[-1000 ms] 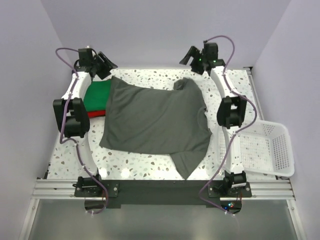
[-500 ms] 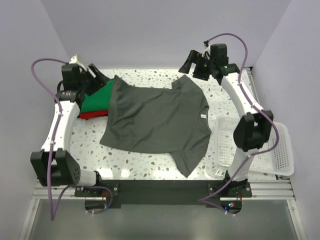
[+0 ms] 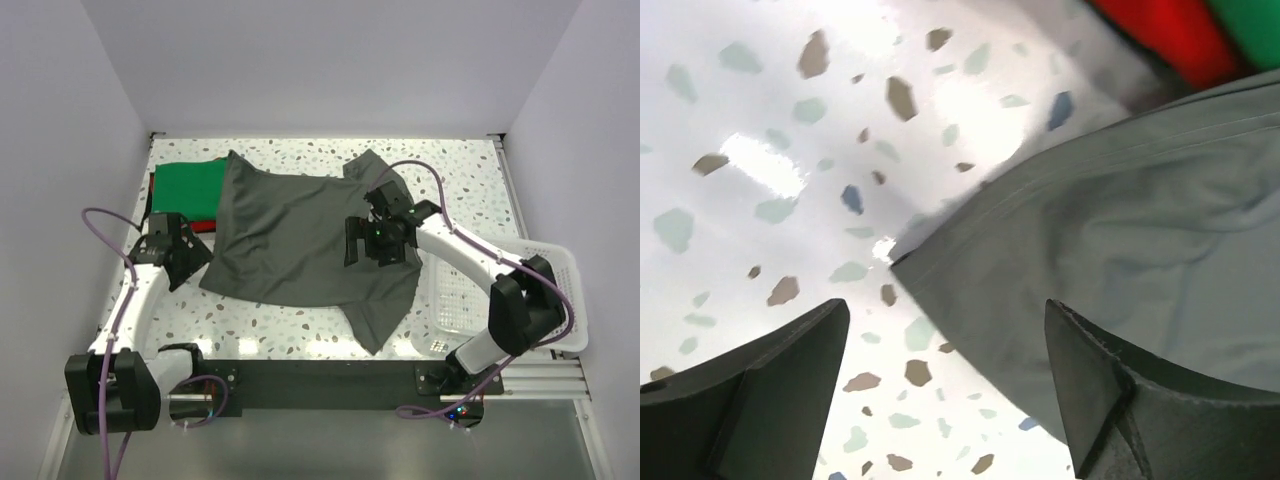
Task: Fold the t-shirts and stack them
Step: Fold the tshirt
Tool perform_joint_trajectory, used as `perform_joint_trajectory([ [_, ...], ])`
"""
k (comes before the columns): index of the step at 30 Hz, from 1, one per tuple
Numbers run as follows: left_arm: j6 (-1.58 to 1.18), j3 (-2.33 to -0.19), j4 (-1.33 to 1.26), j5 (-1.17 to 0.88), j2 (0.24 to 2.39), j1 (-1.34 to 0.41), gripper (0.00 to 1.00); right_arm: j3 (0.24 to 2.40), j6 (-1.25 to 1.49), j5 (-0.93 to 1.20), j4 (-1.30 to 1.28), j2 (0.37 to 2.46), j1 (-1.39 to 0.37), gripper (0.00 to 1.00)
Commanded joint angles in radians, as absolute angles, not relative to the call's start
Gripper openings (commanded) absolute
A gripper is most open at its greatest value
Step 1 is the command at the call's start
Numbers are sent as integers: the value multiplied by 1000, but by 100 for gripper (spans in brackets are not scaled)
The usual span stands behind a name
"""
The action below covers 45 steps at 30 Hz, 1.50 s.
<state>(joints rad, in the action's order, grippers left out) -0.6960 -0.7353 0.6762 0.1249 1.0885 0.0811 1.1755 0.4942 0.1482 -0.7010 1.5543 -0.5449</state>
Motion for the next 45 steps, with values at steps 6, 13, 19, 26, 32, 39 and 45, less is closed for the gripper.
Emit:
perform_joint_trajectory([
  [6,-802,-647,644,203,1101,64,73,1101,594,68,-715,1387,-574,99],
  [13,-824,-572,560,175,1166,66,65,1068,584,60,-755,1333,-577,99],
  [19,-830,-545,506,161,1215,67,53,1029,538,63,-787,1302,-609,97],
  [26,-816,-517,460,140,1226,66,30,968,538,57,-805,1301,-730,91],
  [32,-782,-506,390,91,1247,67,13,888,589,34,-828,1316,-845,84],
  [39,-741,-534,365,72,1247,69,0,721,788,3,-782,1240,-991,72],
  [45,-696,-534,365,58,1209,80,0,657,870,-40,-690,1267,-1040,61],
])
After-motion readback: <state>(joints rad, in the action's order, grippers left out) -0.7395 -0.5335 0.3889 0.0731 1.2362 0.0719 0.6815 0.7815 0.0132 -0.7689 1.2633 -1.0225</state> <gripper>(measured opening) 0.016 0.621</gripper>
